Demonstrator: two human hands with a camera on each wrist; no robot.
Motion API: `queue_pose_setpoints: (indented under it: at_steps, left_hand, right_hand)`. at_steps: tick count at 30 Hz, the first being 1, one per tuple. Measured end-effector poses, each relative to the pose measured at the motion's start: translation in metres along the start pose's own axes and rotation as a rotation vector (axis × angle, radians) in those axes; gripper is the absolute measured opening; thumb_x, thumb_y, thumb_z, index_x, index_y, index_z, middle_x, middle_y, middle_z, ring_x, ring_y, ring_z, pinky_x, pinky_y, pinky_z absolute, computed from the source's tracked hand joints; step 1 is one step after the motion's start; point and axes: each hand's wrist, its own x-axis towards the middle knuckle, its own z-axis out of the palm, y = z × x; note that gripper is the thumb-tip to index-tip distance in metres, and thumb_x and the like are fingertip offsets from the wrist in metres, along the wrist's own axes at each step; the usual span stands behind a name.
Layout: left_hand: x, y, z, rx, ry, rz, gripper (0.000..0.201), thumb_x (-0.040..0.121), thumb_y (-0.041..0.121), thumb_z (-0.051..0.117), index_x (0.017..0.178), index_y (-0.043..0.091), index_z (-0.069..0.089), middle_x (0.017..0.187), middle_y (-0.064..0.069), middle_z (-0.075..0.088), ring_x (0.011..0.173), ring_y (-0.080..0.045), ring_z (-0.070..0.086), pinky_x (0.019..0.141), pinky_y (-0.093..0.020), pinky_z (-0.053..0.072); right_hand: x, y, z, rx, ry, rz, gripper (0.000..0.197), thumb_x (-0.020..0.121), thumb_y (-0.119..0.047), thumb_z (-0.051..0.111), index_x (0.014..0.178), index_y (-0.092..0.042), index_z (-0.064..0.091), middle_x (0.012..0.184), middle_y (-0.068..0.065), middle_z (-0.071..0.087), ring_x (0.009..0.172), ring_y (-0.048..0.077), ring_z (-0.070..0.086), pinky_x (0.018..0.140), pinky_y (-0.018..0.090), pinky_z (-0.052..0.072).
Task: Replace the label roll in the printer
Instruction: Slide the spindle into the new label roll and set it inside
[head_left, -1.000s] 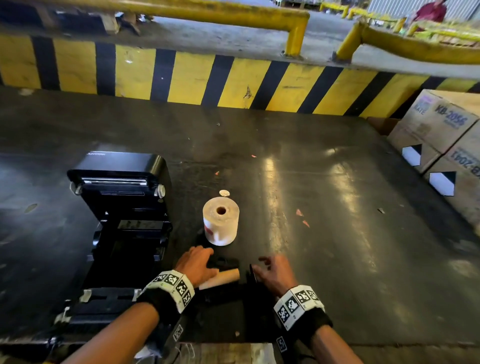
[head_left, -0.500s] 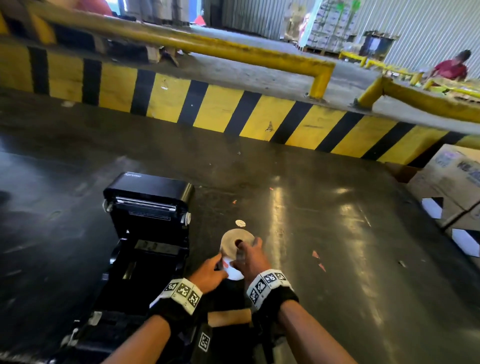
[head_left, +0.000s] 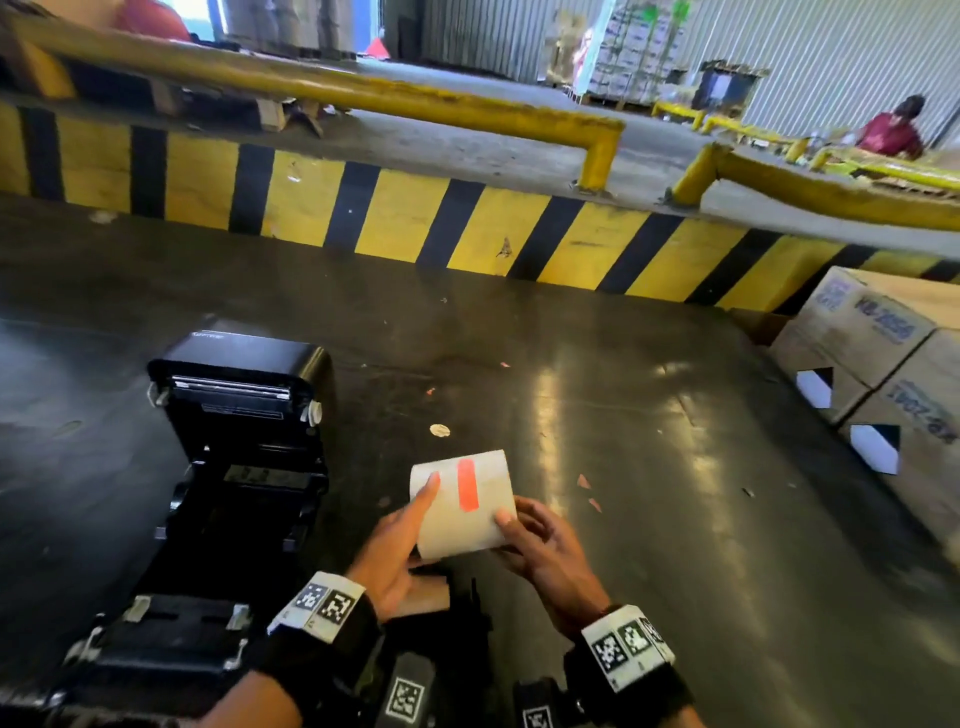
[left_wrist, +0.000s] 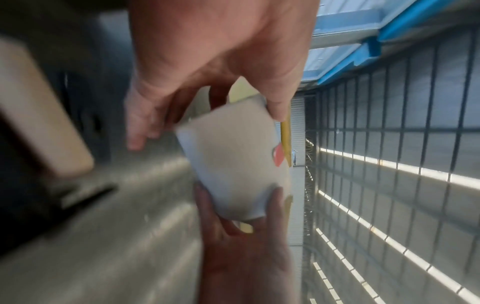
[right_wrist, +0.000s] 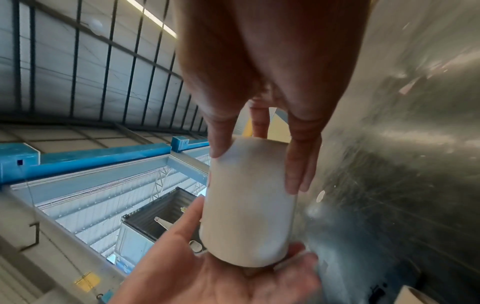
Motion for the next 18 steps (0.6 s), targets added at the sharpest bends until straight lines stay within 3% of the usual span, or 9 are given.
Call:
queue_pose_setpoints:
  at_steps: [3,5,8,11,15,18]
  left_hand:
    - [-0.015,-0.006,0.02,-0.15,-0.064,0.001,0.045,0.082,0.039,0.063,0.116,0.011,0.059,0.111,-0.021,0.066,0.103,-0.035,0.062,0.077,-0.051,0.054]
    - [-0.022,-0.012,0.029,-0.114,-0.02,0.04,0.047,0.082,0.034,0.065,0.12,0.008,0.056,0.111,-0.02,0.066,0.102,-0.033,0.062,0.078,-0.049,0.055]
    - [-0.032,-0.016,0.04,0.037,0.012,0.147,0.051,0.082,0.031,0.067,0.126,0.01,0.053,0.114,-0.015,0.065,0.101,-0.029,0.063,0.075,-0.039,0.056]
    - [-0.043,-0.018,0.048,0.091,0.0,0.241,0.047,0.082,0.029,0.066,0.124,0.011,0.054,0.112,-0.012,0.066,0.099,-0.025,0.065,0.068,-0.031,0.056]
    - [-0.054,-0.019,0.052,0.143,0.015,0.342,0.043,0.081,0.026,0.067,0.119,0.008,0.059,0.108,-0.012,0.068,0.096,-0.023,0.067,0.062,-0.026,0.058]
    - [-0.06,-0.018,0.051,0.175,0.035,0.378,0.042,0.08,0.026,0.068,0.116,0.007,0.06,0.107,-0.013,0.069,0.096,-0.023,0.067,0.07,-0.031,0.058]
  right_hand:
    - [-0.018,0.002,-0.016,-0.11,0.009,-0.06,0.033,0.079,-0.029,0.071,0.109,-0.017,0.063,0.116,0.01,0.065,0.106,0.023,0.063,0.074,0.024,0.055]
    - [-0.027,0.001,-0.03,-0.317,0.066,-0.183,0.034,0.08,-0.032,0.072,0.111,-0.025,0.061,0.123,0.003,0.061,0.115,0.021,0.057,0.09,0.028,0.051]
    - [-0.034,-0.007,-0.04,-0.622,0.182,-0.409,0.051,0.084,-0.035,0.067,0.131,-0.027,0.052,0.142,-0.004,0.039,0.132,0.008,0.031,0.109,0.033,0.028]
    - [-0.04,-0.017,-0.031,-0.862,0.193,-0.576,0.046,0.085,-0.04,0.056,0.128,-0.026,0.056,0.149,0.004,0.034,0.132,0.009,0.021,0.108,0.033,0.021]
    - [-0.041,-0.016,-0.022,-0.952,0.26,-0.666,0.033,0.085,-0.028,0.064,0.116,-0.016,0.067,0.142,0.013,0.045,0.131,0.023,0.037,0.102,0.032,0.027]
    - [-0.039,-0.017,-0.02,-0.914,0.265,-0.719,0.028,0.082,-0.025,0.067,0.108,-0.015,0.069,0.137,0.011,0.05,0.124,0.015,0.036,0.1,0.033,0.033]
